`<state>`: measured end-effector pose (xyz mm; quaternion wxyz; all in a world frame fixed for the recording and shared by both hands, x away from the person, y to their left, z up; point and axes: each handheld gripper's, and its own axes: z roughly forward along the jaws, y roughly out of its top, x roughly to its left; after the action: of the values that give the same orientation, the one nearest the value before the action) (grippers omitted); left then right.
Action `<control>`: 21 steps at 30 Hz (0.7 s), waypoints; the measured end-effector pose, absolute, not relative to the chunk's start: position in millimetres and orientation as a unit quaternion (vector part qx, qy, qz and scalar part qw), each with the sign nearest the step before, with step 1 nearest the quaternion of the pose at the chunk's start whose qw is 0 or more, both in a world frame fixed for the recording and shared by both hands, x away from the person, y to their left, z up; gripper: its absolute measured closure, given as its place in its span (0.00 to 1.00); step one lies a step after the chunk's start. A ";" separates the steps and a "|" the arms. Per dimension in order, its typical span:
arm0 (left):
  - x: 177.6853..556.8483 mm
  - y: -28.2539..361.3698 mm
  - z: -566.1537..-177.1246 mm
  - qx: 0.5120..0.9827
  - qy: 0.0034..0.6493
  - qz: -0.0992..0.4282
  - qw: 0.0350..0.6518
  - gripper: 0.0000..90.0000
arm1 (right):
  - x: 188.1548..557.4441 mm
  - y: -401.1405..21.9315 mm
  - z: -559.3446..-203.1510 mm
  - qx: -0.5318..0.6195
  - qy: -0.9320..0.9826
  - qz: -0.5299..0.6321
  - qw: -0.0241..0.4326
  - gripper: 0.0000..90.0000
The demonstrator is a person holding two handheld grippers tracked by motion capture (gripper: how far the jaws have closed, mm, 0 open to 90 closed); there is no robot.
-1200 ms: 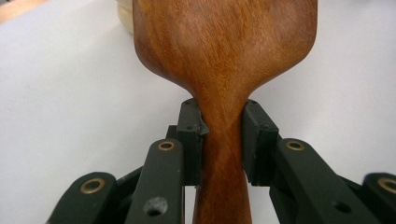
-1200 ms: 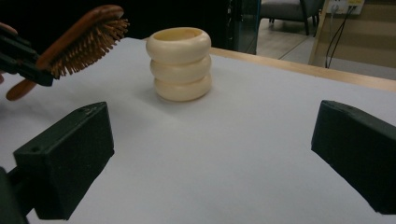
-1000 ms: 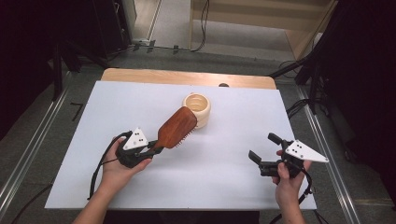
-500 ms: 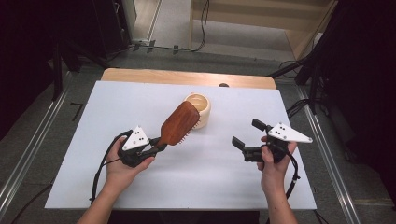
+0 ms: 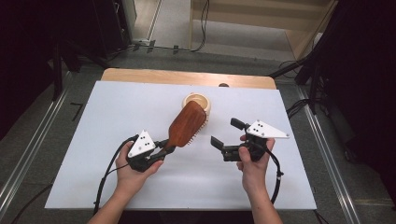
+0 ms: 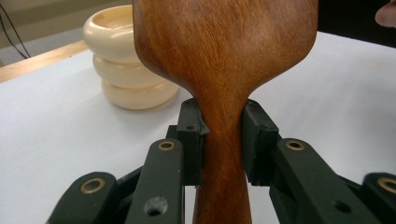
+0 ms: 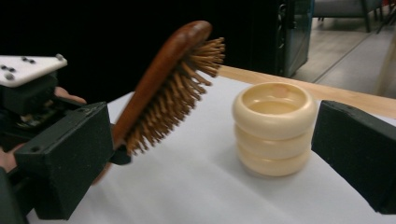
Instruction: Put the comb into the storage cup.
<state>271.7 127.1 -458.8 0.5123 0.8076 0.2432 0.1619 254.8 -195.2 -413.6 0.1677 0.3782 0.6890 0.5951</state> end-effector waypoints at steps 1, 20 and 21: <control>270.1 126.0 -459.5 0.807 0.243 0.163 0.513 0.81 | 254.3 -192.8 -413.6 0.382 0.689 0.595 0.162 0.00; 250.5 106.3 -467.6 0.804 0.225 0.164 0.525 0.81 | 249.1 -150.8 -420.2 0.409 0.674 0.605 0.109 0.00; 250.0 105.6 -467.9 0.804 0.224 0.165 0.526 0.81 | 249.4 -149.7 -421.0 0.417 0.672 0.602 0.108 0.00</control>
<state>250.0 105.6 -467.9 0.5257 0.8038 0.2241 0.1653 249.4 -149.7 -421.0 0.1082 0.4173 0.6717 0.6024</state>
